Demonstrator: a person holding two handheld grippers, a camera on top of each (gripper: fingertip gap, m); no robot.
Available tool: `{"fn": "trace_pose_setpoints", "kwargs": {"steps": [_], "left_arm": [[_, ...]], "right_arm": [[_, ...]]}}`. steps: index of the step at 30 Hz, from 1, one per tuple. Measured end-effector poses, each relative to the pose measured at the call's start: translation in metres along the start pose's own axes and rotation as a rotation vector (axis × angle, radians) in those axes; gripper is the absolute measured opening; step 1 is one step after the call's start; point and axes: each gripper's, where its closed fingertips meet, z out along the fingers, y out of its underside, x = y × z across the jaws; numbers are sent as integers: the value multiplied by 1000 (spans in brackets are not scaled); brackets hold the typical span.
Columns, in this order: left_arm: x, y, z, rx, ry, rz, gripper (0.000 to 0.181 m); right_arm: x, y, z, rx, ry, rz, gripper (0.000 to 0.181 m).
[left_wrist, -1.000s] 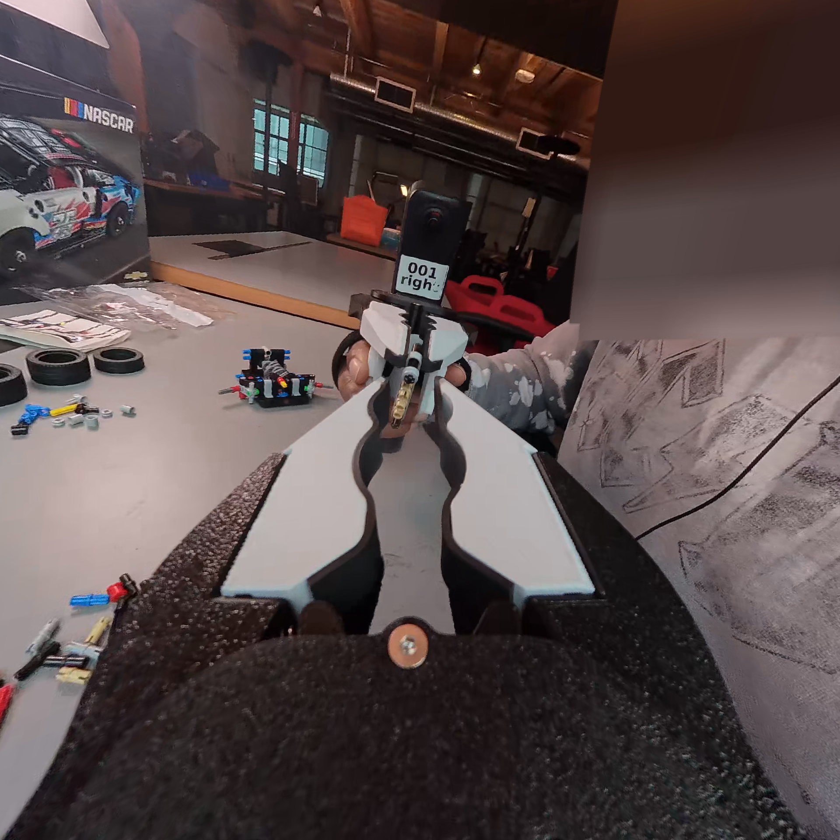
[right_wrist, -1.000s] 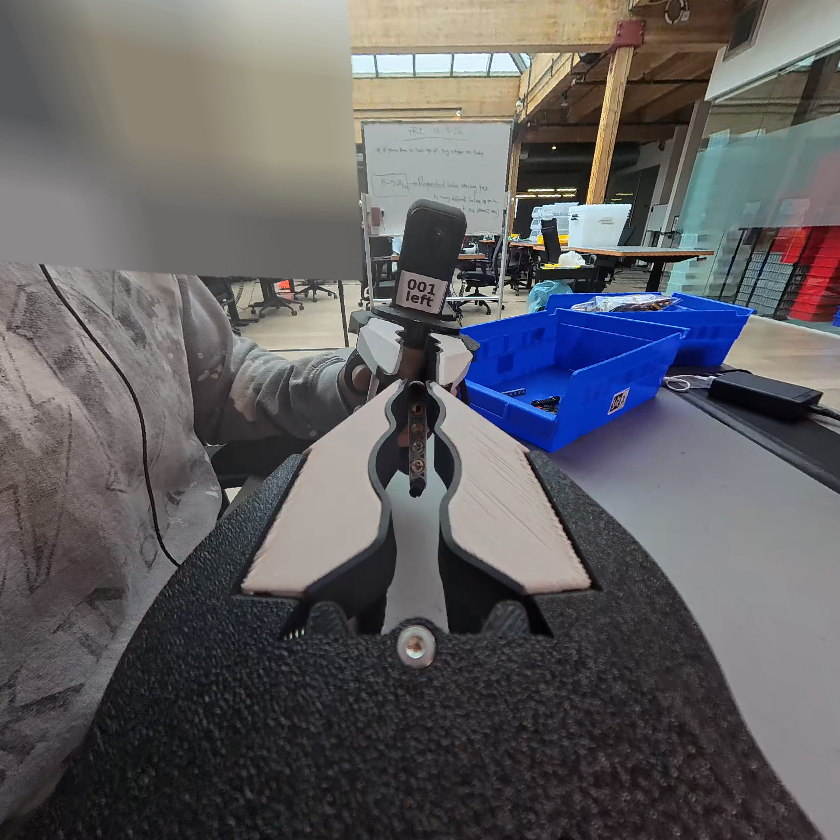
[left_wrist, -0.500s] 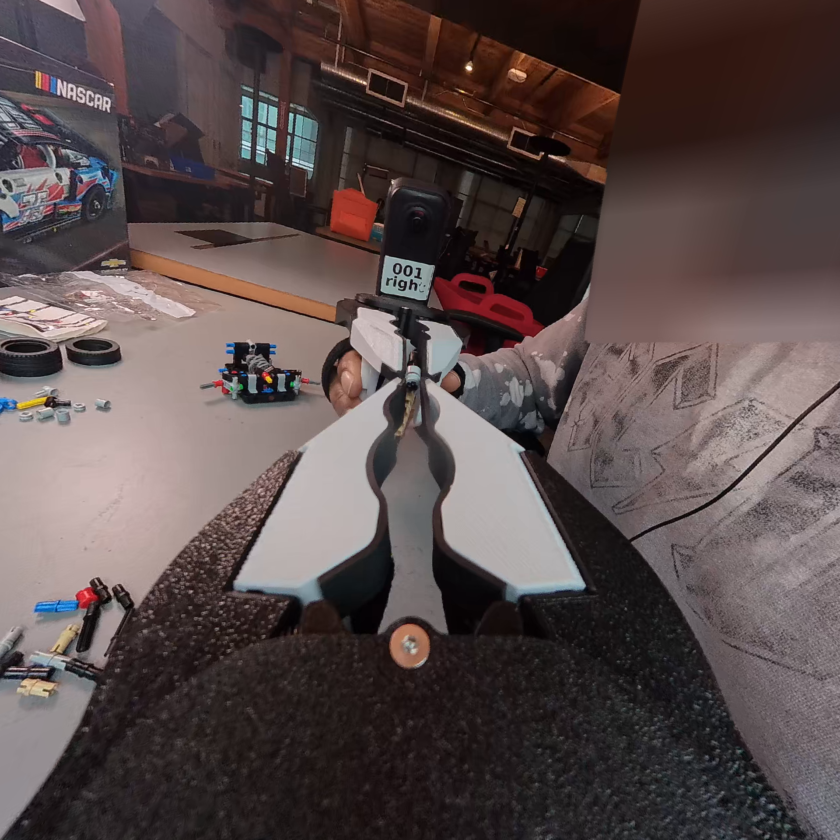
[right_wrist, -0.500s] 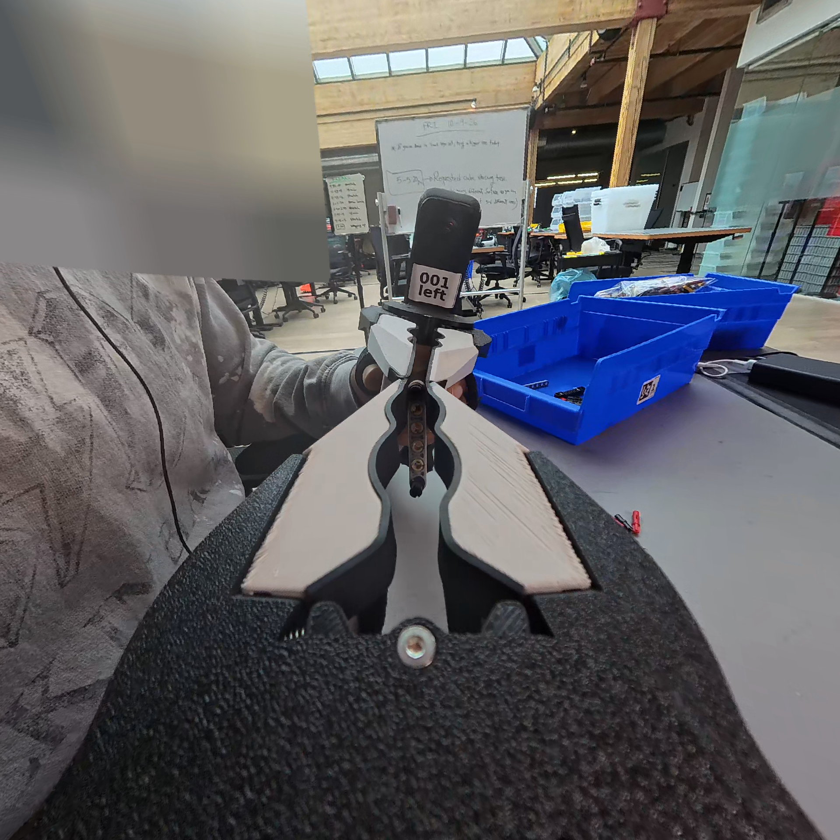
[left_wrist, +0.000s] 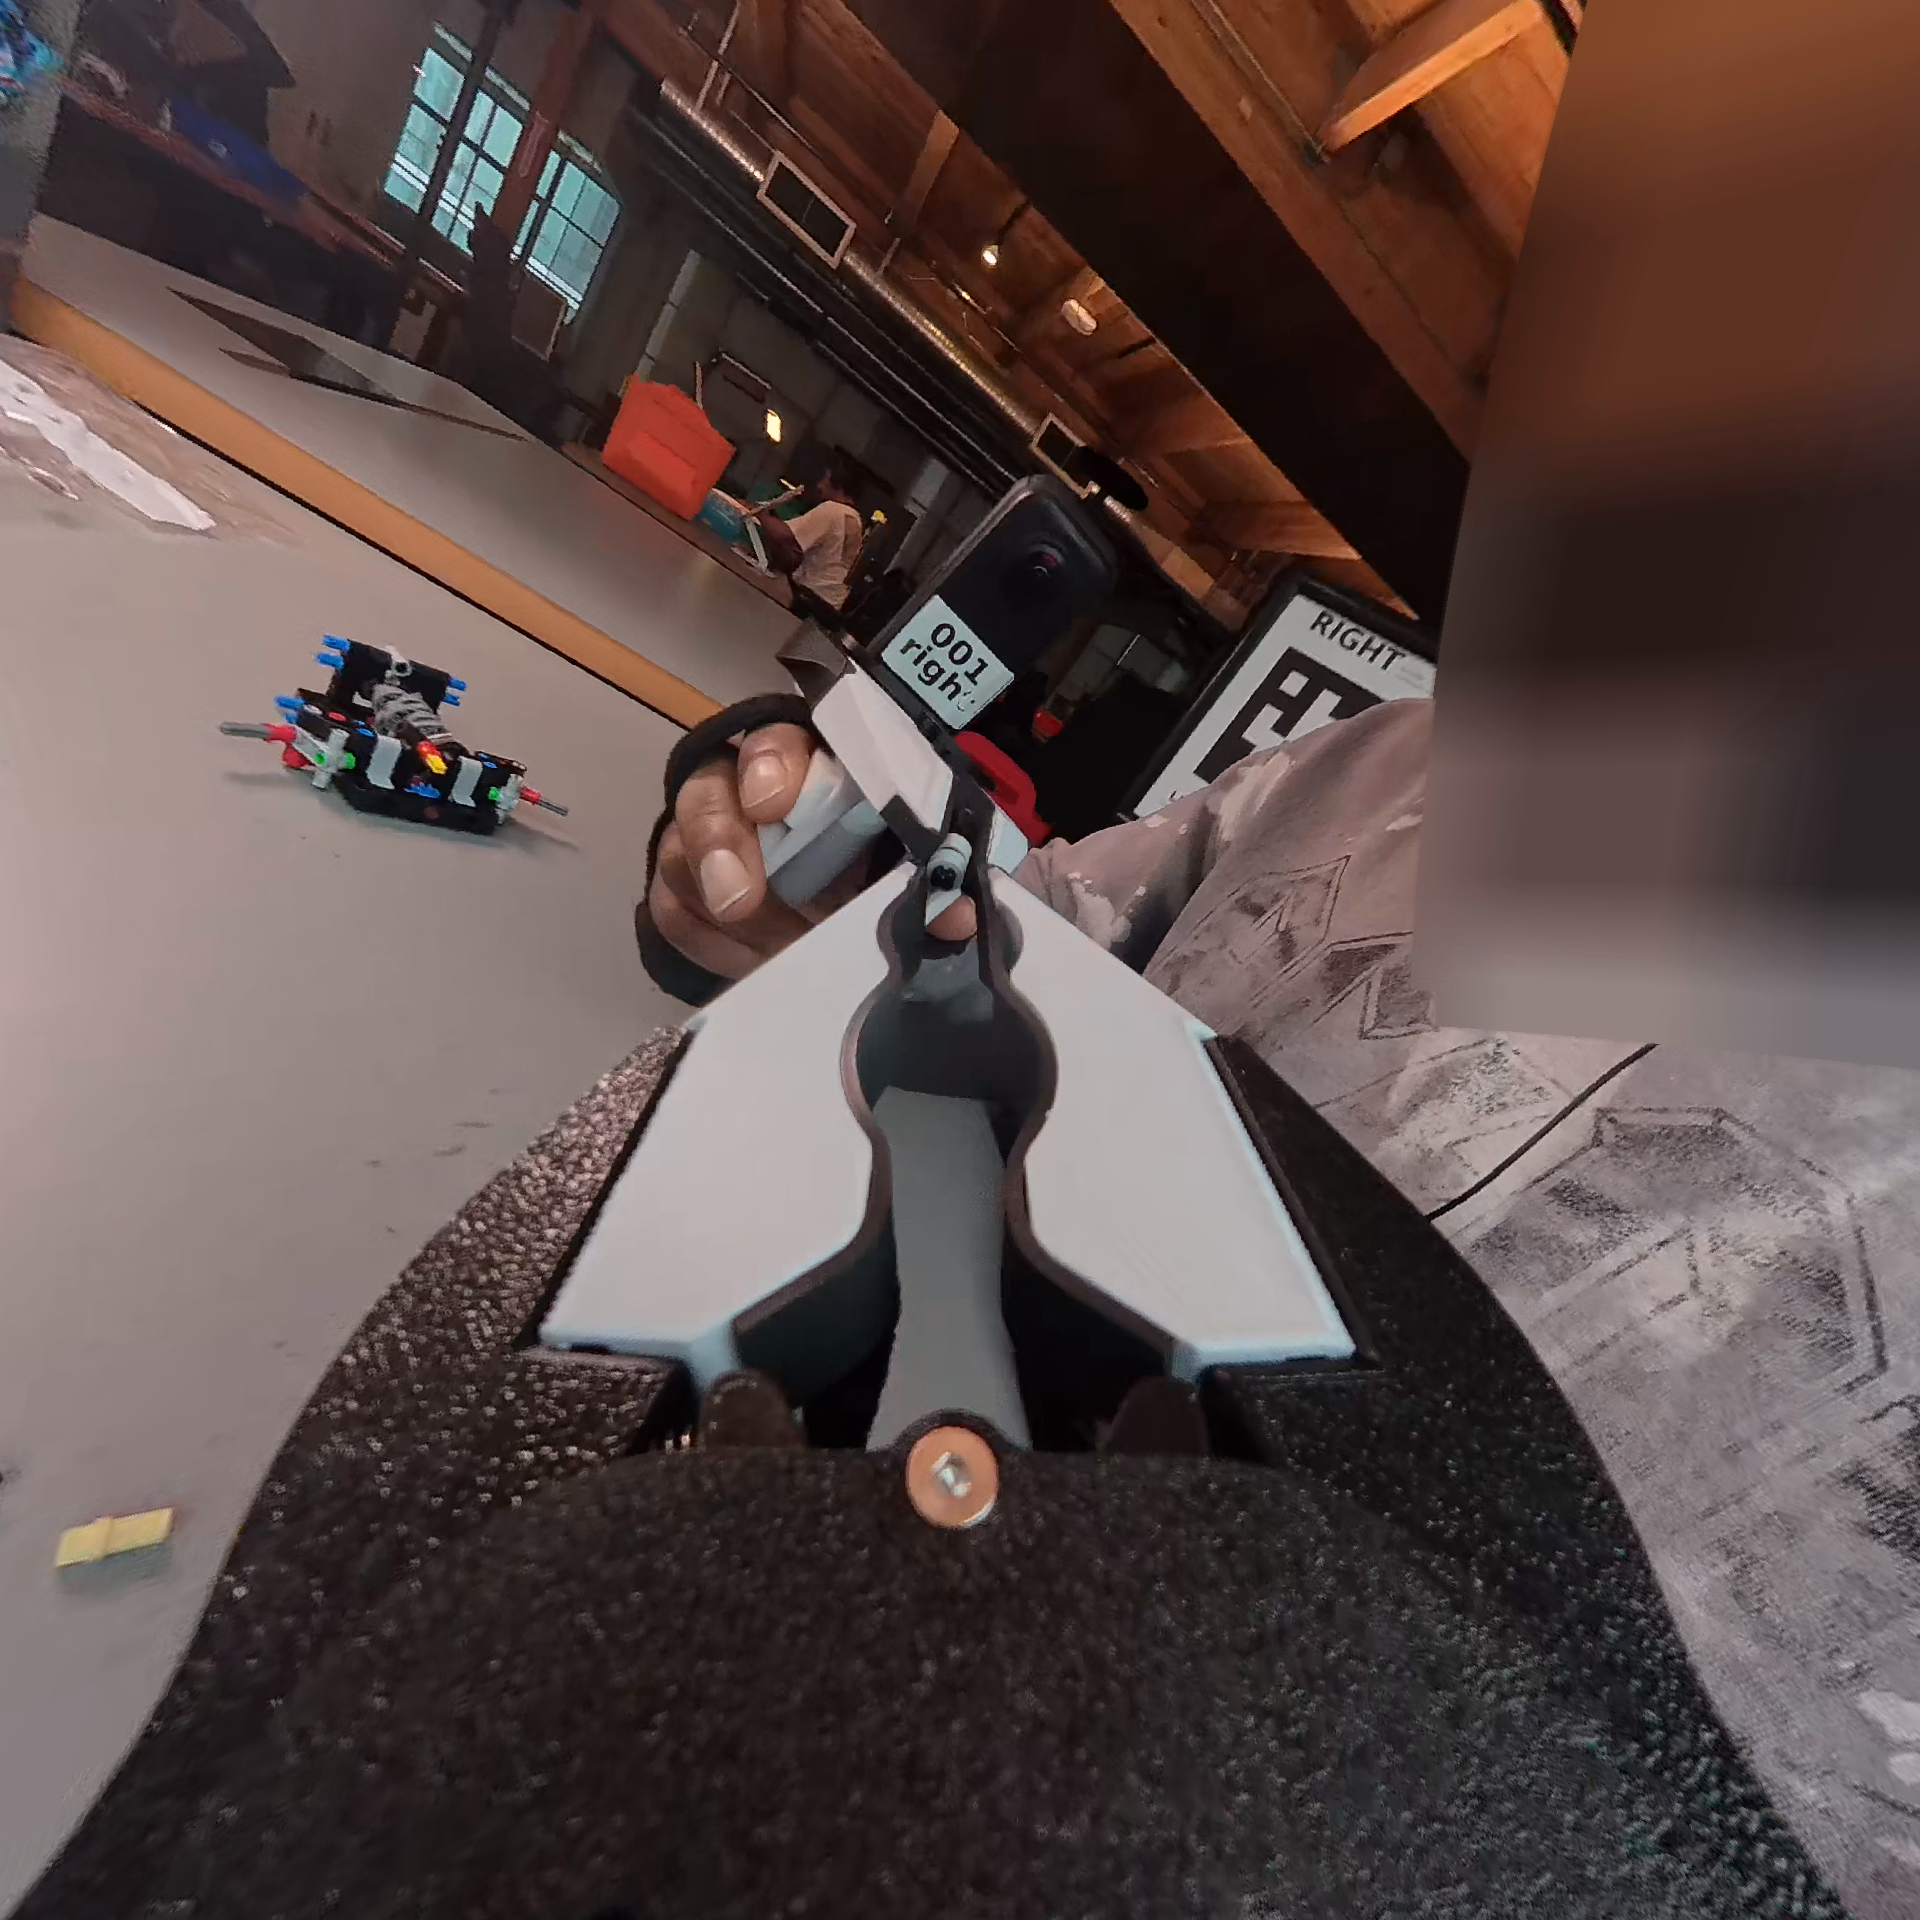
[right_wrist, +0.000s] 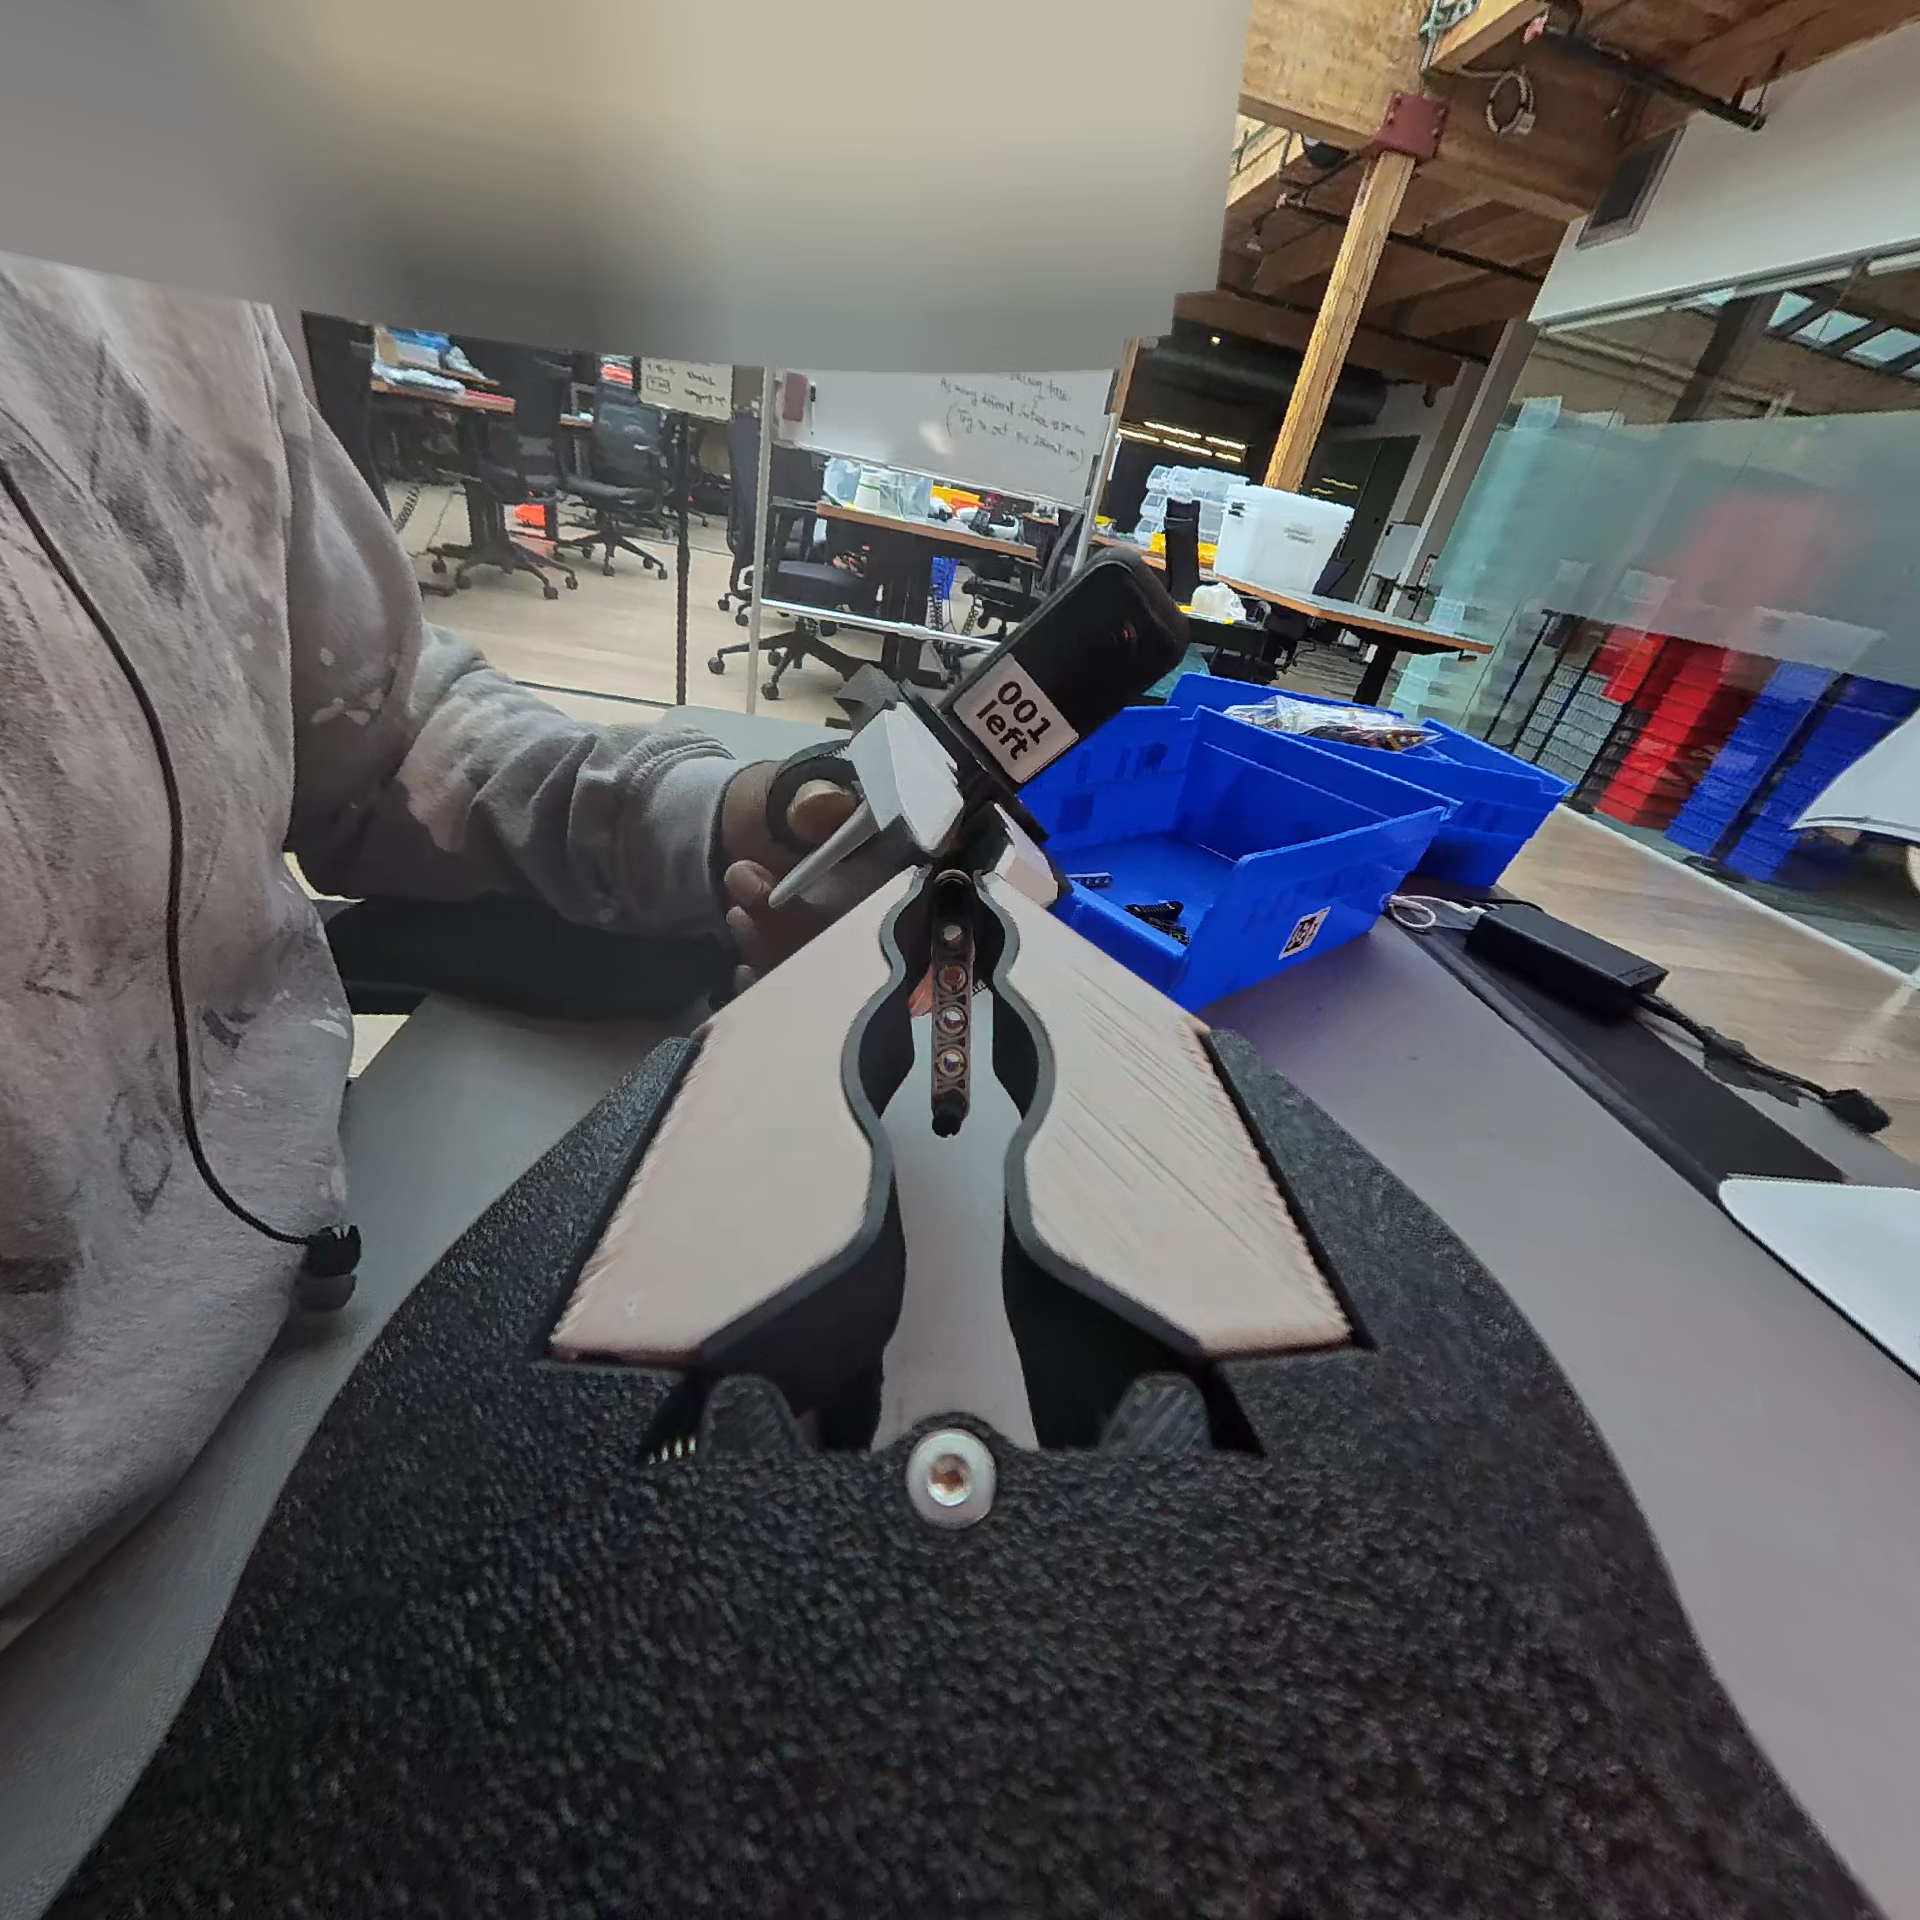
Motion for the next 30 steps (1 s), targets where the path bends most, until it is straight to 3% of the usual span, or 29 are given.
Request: {"fn": "trace_pose_setpoints", "kwargs": {"steps": [8,19,23,30], "left_arm": [[-8,4,0,50,92,-224,6],[-14,2,-5,21,-14,-100,4],[-19,6,-4,-5,-59,-83,4],[-19,-1,-15,0,-97,-30,0]], "right_arm": [[-2,9,0,-68,17,-124,7],[5,19,0,-140,55,-149,17],[7,23,0,-167,72,-191,8],[15,8,-7,-90,74,-112,7]]}}
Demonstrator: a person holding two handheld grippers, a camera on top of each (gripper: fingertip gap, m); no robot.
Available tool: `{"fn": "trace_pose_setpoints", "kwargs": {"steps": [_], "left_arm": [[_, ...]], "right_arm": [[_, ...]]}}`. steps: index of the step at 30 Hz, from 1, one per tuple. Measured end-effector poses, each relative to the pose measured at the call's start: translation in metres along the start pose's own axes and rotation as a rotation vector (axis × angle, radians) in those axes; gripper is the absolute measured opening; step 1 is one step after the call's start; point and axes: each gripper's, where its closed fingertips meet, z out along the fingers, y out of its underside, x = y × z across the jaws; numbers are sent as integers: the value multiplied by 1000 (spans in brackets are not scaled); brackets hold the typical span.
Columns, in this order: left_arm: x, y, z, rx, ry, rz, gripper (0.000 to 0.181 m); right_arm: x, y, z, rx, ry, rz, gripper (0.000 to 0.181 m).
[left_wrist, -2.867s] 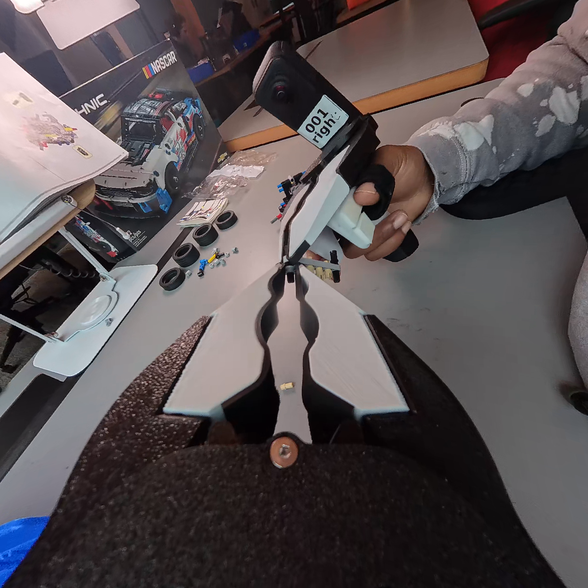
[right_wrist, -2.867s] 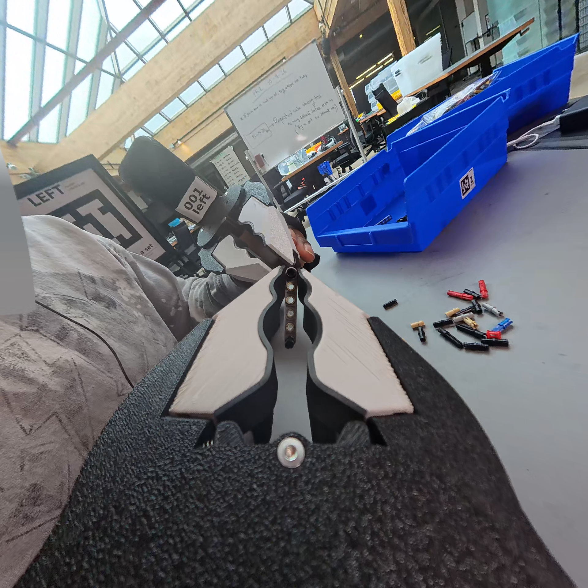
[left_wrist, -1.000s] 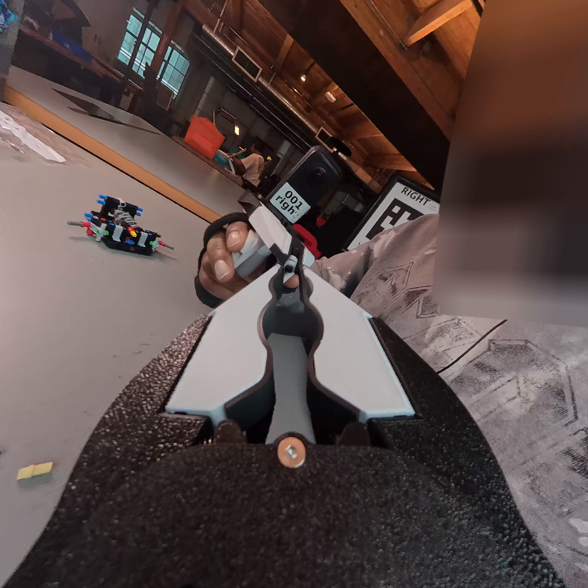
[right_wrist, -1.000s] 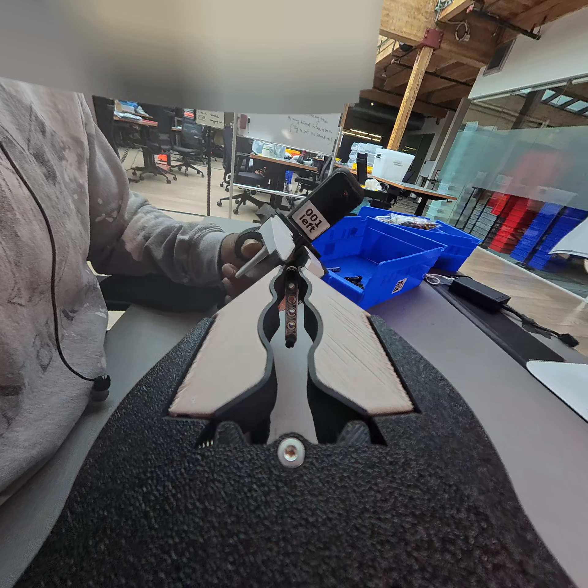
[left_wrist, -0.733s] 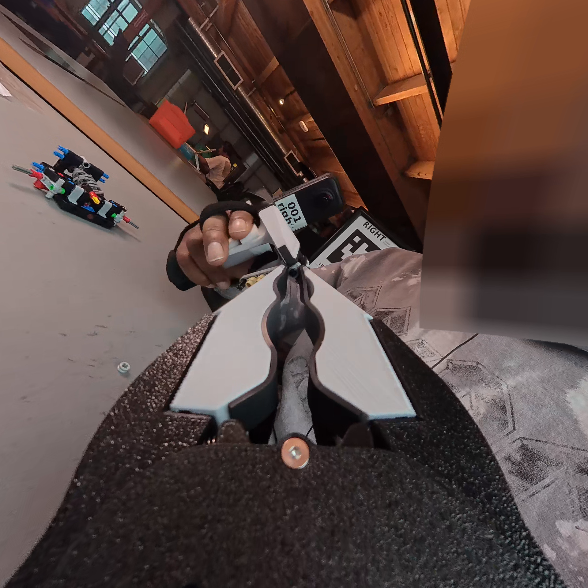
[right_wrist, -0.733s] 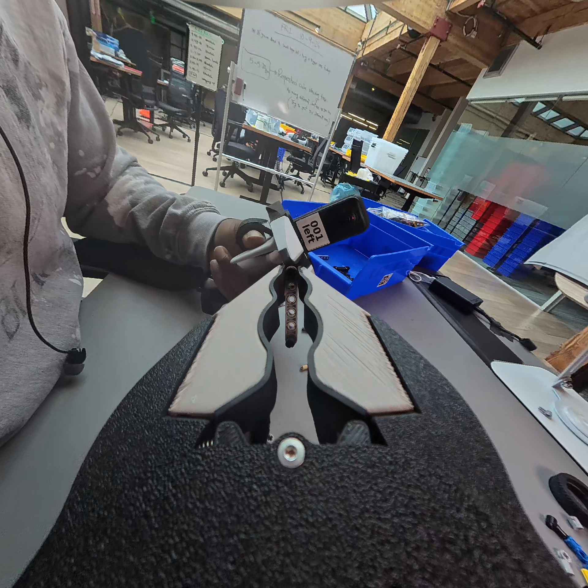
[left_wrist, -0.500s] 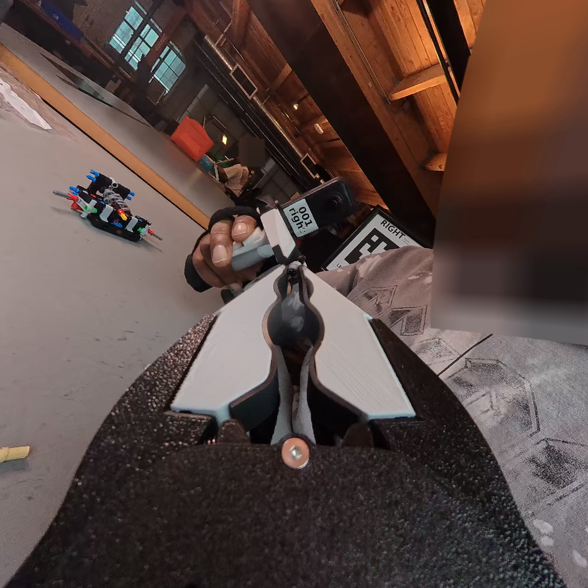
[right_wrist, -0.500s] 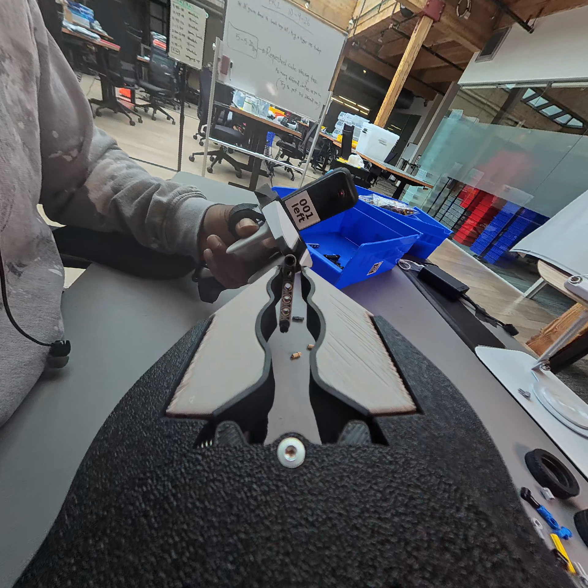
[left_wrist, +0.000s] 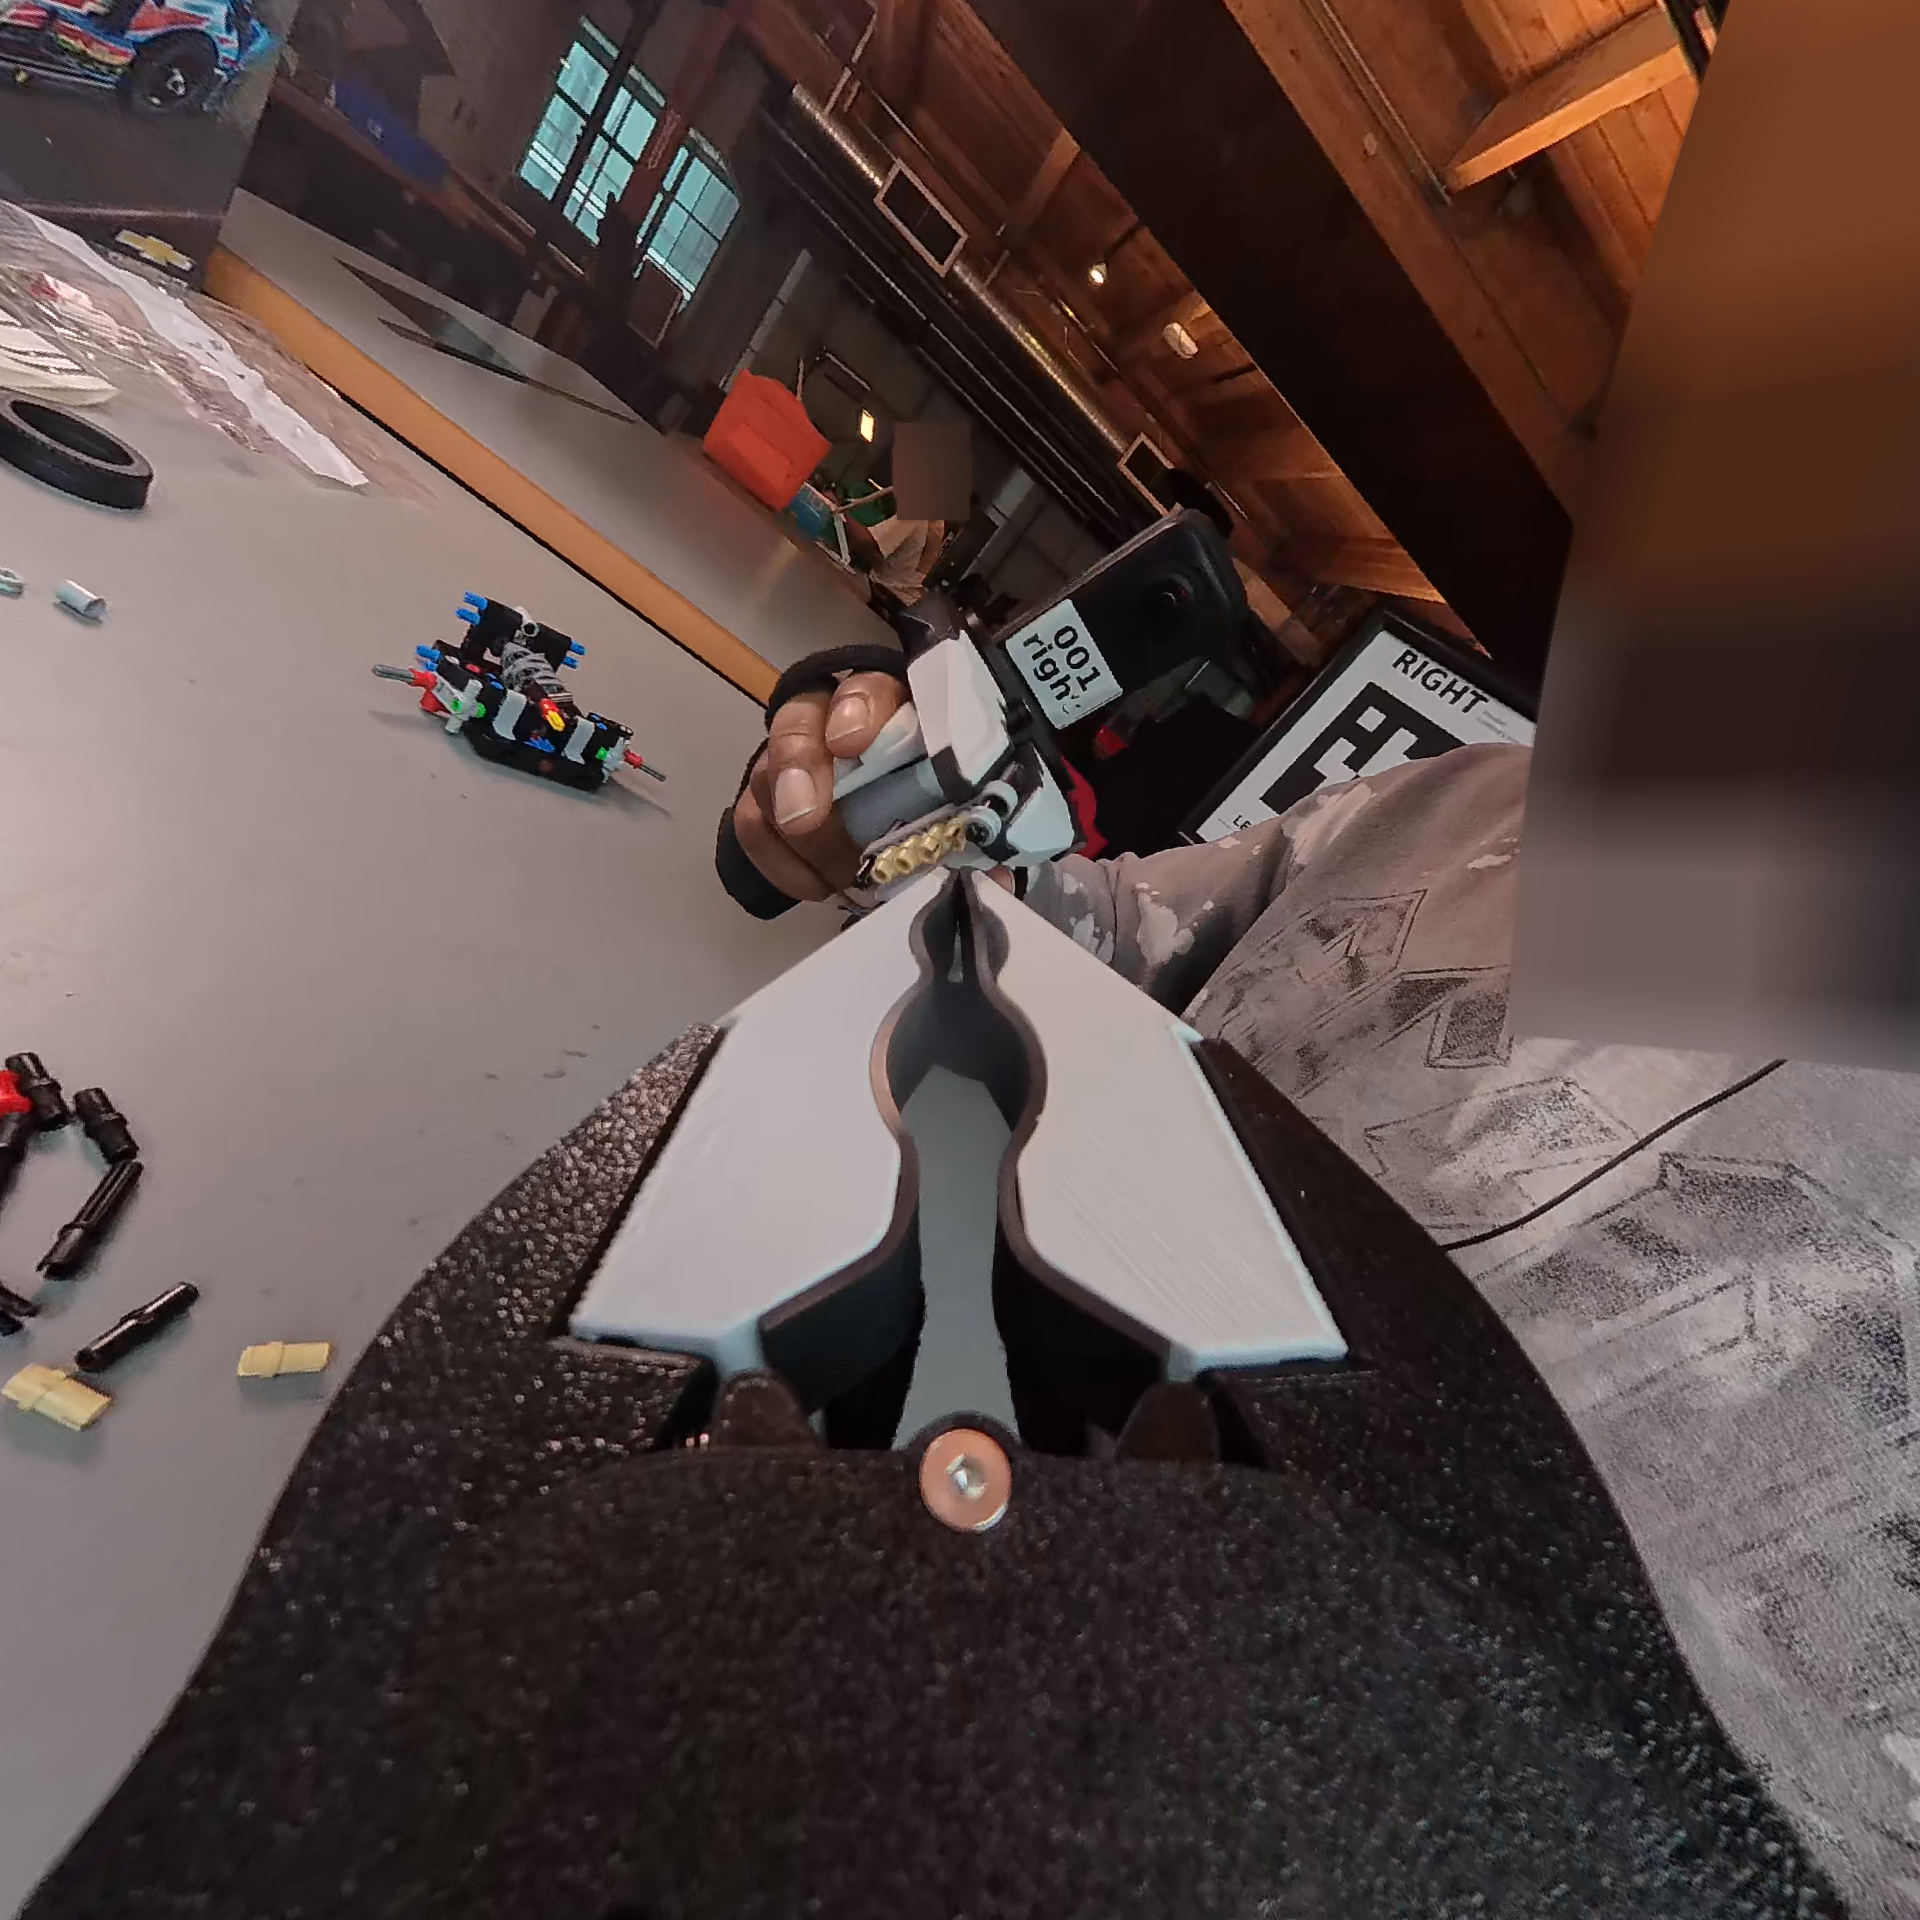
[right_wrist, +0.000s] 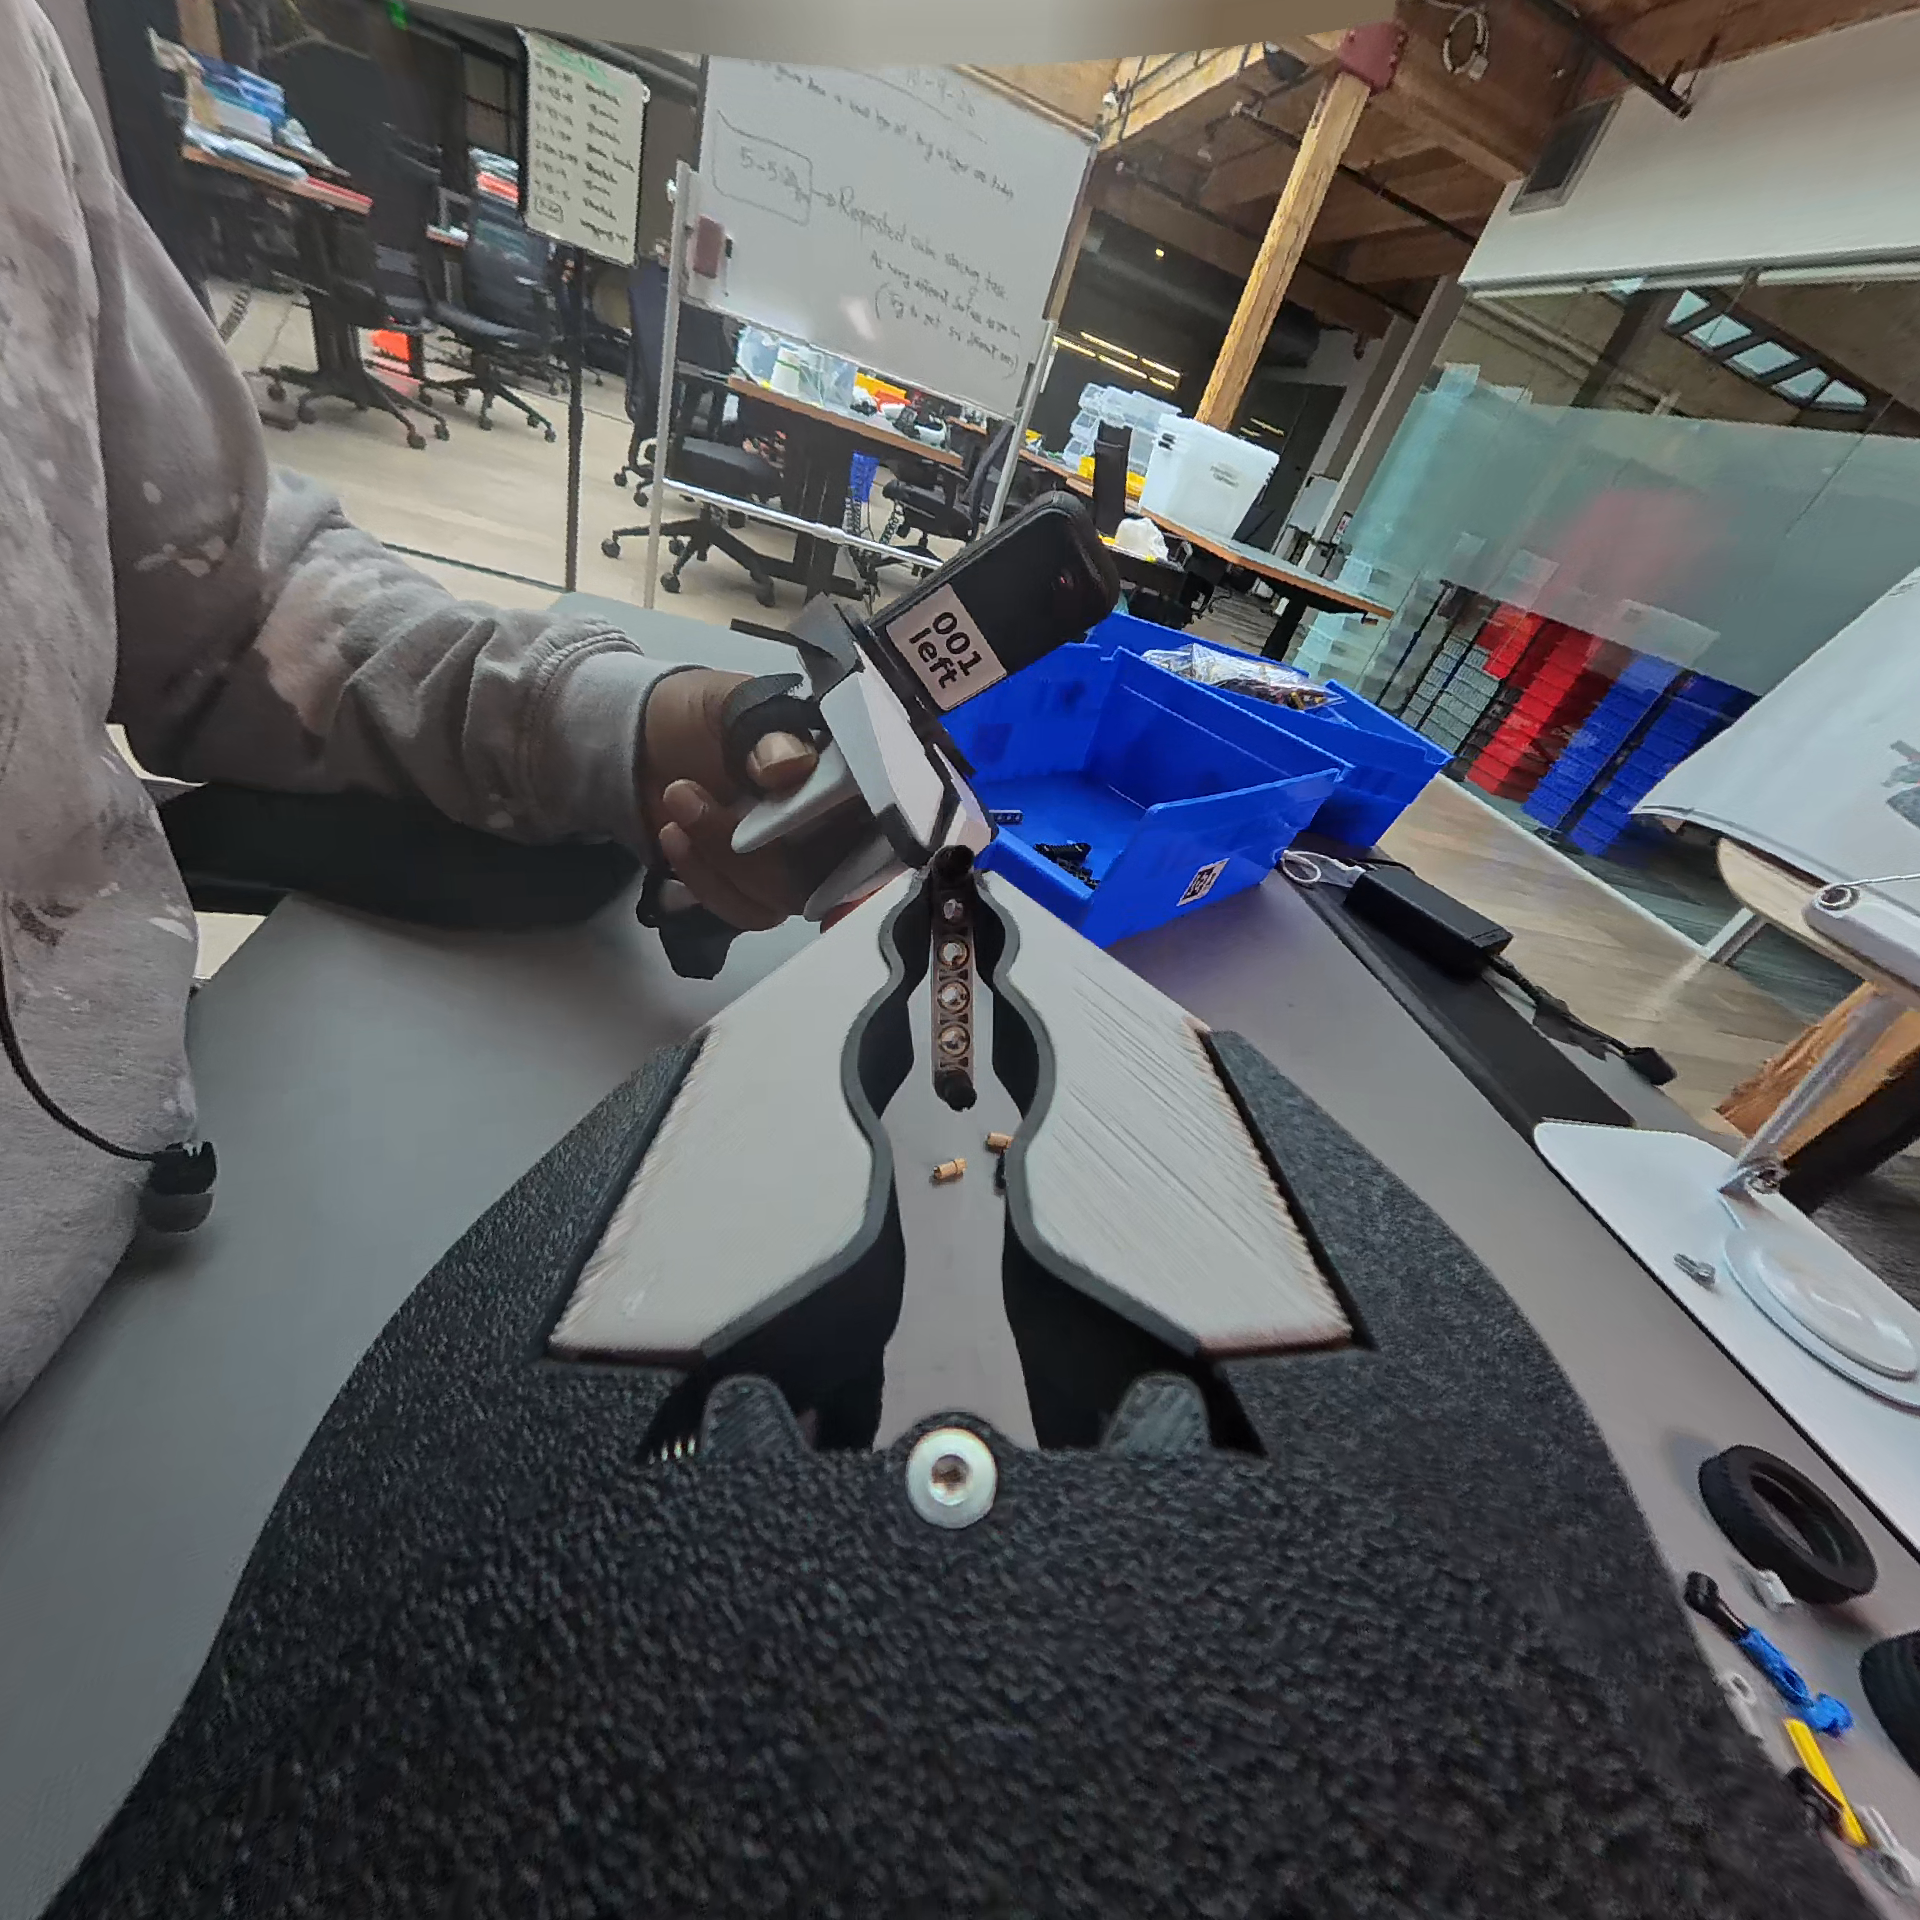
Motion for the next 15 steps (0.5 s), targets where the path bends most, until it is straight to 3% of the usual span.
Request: {"fn": "trace_pose_setpoints", "kwargs": {"steps": [3,5,15], "left_arm": [[6,-1,3,0,24,3,3],[4,-1,6,3,15,0,21],[12,7,10,-40,82,-42,7]], "right_arm": [[-2,3,1,-9,-8,0,7],[-7,4,4,-11,-26,6,7],[-15,1,9,1,-54,8,7]]}}
